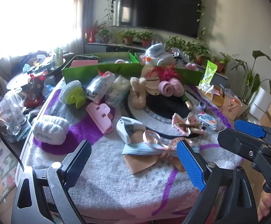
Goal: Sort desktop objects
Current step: 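Move both grippers toward the peach bow with blue striped ribbon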
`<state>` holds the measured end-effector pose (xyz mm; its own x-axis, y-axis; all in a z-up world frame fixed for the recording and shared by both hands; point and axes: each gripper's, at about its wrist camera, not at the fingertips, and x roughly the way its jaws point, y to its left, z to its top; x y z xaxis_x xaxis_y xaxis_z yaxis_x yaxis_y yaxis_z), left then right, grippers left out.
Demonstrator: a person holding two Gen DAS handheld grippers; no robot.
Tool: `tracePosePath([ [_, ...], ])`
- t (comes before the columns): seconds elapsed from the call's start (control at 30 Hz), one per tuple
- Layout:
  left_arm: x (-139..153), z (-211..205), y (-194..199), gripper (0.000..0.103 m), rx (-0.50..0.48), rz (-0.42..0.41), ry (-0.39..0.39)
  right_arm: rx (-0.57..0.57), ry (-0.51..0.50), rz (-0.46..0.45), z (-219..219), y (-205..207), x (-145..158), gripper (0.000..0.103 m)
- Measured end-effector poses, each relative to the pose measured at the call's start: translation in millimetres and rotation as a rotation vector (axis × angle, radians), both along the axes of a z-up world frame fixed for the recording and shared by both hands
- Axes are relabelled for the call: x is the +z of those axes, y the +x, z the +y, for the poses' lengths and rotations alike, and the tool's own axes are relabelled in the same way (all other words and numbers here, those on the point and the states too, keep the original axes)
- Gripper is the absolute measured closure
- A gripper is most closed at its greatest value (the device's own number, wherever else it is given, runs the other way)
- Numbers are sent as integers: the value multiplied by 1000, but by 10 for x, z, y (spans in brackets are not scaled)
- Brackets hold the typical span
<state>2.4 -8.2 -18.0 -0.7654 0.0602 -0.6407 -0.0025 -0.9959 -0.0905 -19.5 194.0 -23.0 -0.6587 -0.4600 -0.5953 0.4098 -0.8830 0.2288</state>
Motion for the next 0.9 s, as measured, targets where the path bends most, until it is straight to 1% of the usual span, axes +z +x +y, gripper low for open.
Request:
tracePosePath([
  [0.57, -137, -32, -34, 10, -18, -38, 10, -19, 6, -52, 48, -66, -174, 13],
  [0.9, -234, -44, -85, 10, -26, -60, -1, -36, 5, -117, 59, -156, -351, 13],
])
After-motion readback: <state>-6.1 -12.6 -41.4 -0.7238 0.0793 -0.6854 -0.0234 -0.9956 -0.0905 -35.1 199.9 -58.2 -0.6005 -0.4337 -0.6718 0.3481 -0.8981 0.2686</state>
